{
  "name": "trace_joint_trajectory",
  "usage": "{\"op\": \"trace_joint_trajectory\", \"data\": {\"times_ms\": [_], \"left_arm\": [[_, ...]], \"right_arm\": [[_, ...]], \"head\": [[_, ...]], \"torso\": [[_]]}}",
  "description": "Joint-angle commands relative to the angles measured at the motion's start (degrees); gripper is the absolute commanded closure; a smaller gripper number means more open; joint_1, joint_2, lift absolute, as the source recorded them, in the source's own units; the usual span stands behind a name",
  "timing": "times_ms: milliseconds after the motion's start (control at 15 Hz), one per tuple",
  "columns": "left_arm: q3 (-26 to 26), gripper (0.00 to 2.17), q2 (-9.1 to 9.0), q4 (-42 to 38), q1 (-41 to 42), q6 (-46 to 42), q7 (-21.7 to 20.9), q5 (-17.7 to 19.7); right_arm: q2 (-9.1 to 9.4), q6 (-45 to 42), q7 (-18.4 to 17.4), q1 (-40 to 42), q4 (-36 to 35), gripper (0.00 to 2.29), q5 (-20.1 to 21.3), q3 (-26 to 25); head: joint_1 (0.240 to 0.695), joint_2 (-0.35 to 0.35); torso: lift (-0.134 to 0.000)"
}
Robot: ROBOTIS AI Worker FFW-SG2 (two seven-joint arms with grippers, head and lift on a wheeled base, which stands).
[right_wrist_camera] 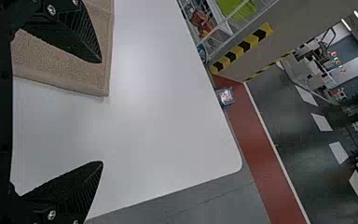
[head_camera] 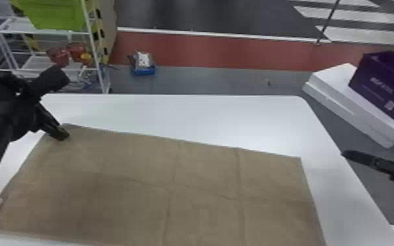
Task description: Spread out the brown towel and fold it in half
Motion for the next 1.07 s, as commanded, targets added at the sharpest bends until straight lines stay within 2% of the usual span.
{"op": "trace_joint_trajectory", "data": {"times_ms": [0, 400, 533, 733, 867, 933, 1000], "left_arm": [[-0.01, 0.6, 0.11, 0.23, 0.0, -0.03, 0.08, -0.1], [0.43, 0.59, 0.28, -0.3, 0.61, -0.91, 0.61, 0.34], [0.78, 0.53, 0.28, -0.39, 0.61, -0.73, 0.87, 1.13], [0.87, 0.52, 0.55, -0.3, 0.61, -0.91, 1.4, 1.3], [0.87, 0.53, 0.9, -0.3, 0.44, -0.91, 0.17, 1.3], [0.87, 0.57, 0.9, -0.3, 0.44, -0.91, 0.0, 1.22], [0.7, 0.71, 0.99, -0.3, 0.44, -0.91, -0.09, 1.04]], "right_arm": [[0.0, -0.16, 0.0, -0.49, 0.57, 0.11, 0.08, 0.34], [0.44, -0.69, -0.88, -2.6, 2.42, 0.12, 0.96, 4.29], [0.52, -0.69, -1.14, -2.69, 2.42, 0.12, 1.05, 5.08], [0.52, -1.04, -1.32, -2.69, 2.42, 0.12, 1.05, 4.65], [0.35, -1.22, -1.41, -2.78, 2.68, 0.12, 1.05, 4.47], [0.35, -1.22, -1.41, -2.95, 2.94, 0.12, 1.05, 4.65], [0.44, -1.39, -1.49, -2.95, 3.03, 0.12, 1.05, 5.0]], "head": [[0.695, -0.126], [0.695, -0.116], [0.695, -0.105], [0.695, -0.092], [0.695, -0.091], [0.695, -0.092], [0.695, -0.093]], "torso": [[-0.134], [-0.134], [-0.134], [-0.134], [-0.134], [-0.134], [-0.134]]}}
